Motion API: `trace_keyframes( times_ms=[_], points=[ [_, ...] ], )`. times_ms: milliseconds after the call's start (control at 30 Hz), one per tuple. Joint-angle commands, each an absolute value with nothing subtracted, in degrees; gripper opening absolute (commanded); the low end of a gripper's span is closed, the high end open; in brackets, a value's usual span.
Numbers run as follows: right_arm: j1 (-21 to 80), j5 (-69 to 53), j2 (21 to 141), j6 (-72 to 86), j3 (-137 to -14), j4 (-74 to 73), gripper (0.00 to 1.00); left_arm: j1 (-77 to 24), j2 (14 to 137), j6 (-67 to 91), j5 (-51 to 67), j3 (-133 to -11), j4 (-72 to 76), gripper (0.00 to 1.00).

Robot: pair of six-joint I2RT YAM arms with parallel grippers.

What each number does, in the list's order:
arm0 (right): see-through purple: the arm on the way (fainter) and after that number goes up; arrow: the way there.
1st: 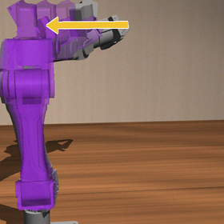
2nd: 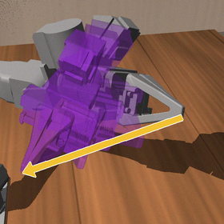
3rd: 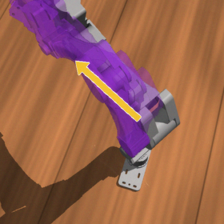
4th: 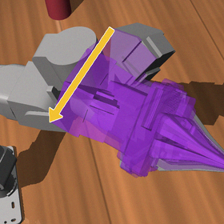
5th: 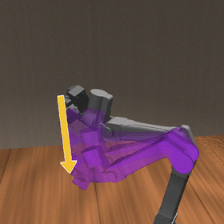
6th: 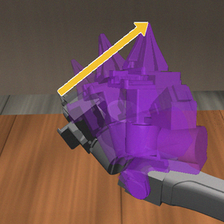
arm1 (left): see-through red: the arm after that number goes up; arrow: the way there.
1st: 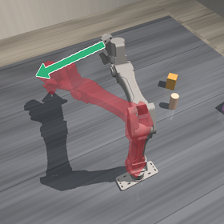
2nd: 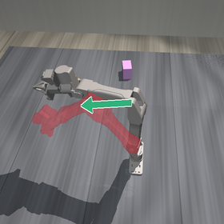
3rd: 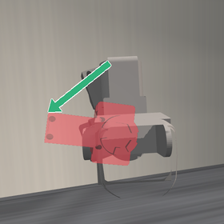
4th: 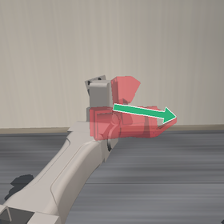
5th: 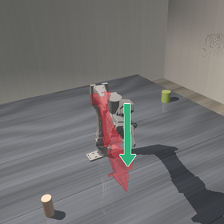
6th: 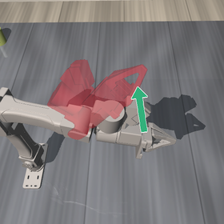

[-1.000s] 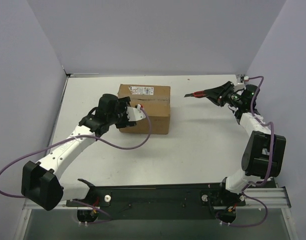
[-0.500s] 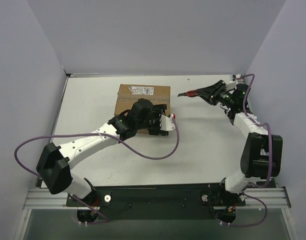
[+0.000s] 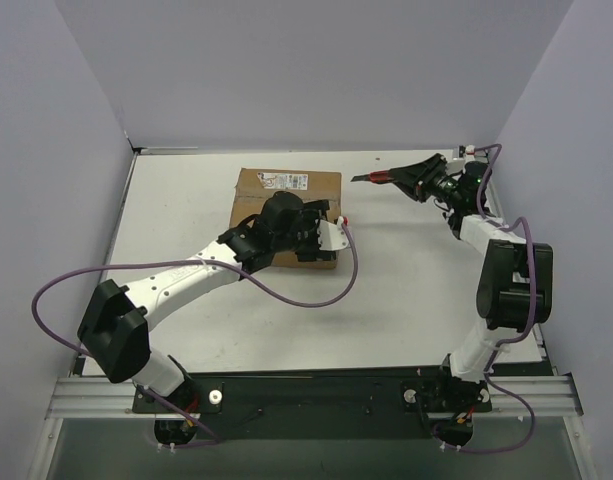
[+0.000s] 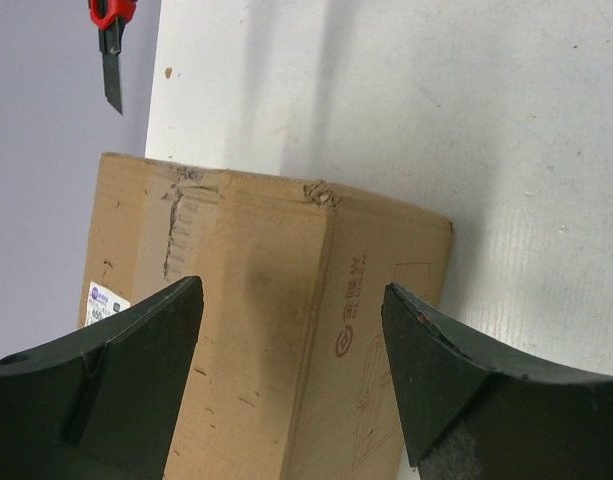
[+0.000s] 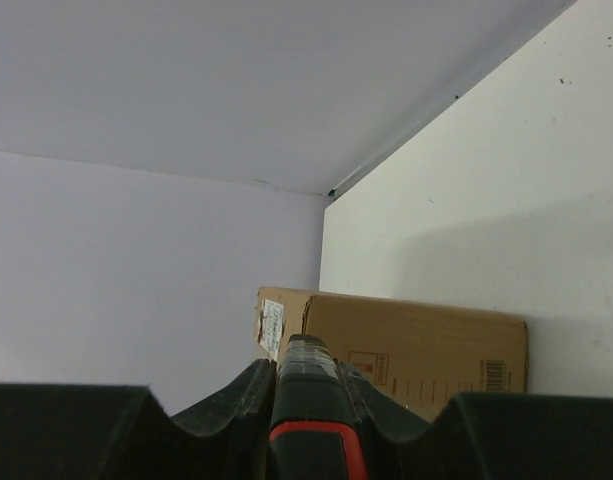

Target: Unpack the express box

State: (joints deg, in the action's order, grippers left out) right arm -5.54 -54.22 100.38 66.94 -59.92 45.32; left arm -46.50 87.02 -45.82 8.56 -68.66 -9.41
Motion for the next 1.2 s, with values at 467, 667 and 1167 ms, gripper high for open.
trace_keyframes(
  times_ms=[467, 667, 1167],
  points=[
    [-3.7, -58.2, 104.2, 71.1, -64.7, 57.1, 0.0, -44.6, 87.4, -43.9, 7.9, -68.5, -7.9, 0.81],
    [-3.6, -58.0, 104.5, 70.4, -64.3, 56.9, 0.0, -44.5, 87.5, -43.8, 8.1, -68.5, -8.1, 0.8],
    [-3.7, -57.7, 104.6, 67.0, -63.7, 54.8, 0.0, -44.2, 88.3, -43.5, 8.4, -69.3, -9.1, 0.8]
  ],
)
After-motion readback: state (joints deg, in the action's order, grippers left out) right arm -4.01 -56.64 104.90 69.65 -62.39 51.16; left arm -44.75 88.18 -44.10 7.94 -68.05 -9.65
